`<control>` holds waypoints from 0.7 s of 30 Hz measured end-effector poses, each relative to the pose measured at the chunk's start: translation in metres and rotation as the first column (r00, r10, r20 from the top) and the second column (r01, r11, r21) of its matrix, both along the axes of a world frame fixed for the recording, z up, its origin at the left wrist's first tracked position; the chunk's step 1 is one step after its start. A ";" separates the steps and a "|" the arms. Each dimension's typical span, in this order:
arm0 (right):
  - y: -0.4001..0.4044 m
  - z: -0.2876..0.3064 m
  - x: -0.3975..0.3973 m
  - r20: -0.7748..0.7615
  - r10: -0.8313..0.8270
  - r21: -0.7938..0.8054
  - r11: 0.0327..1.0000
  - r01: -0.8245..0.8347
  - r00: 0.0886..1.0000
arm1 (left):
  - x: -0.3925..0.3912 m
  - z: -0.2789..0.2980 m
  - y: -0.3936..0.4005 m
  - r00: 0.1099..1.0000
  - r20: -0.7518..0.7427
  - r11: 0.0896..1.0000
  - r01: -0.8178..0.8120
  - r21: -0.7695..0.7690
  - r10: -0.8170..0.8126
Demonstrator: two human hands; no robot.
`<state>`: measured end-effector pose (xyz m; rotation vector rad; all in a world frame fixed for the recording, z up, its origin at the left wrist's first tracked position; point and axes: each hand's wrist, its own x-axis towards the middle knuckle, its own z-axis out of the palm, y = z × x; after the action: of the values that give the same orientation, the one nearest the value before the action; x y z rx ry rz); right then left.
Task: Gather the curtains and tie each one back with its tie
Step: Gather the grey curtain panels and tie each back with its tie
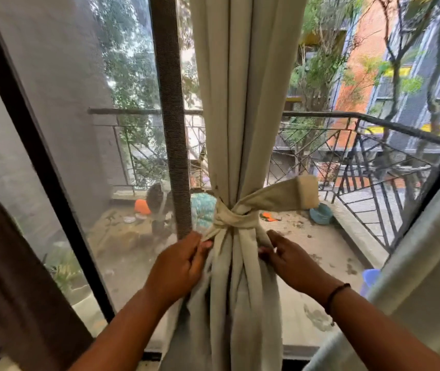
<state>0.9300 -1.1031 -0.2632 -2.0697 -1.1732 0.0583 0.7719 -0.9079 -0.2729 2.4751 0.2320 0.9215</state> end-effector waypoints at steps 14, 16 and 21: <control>0.016 0.066 -0.048 -0.387 0.028 0.676 0.689 0.263 0.922 | 0.010 -0.024 -0.042 0.965 0.082 0.748 0.247 -0.616 -0.251; 0.016 0.091 -0.038 -0.496 0.121 0.702 0.639 0.315 0.860 | 0.017 0.005 -0.043 0.945 0.227 0.682 0.326 -0.655 -0.233; 0.016 0.093 -0.039 -0.532 0.071 0.686 0.620 0.380 0.844 | 0.054 0.068 -0.044 0.904 0.355 0.665 0.417 -0.619 -0.237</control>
<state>0.8905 -1.0876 -0.1705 -1.2311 -0.5011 0.0100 0.8261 -0.9515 -0.2046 1.6160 0.0154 0.7837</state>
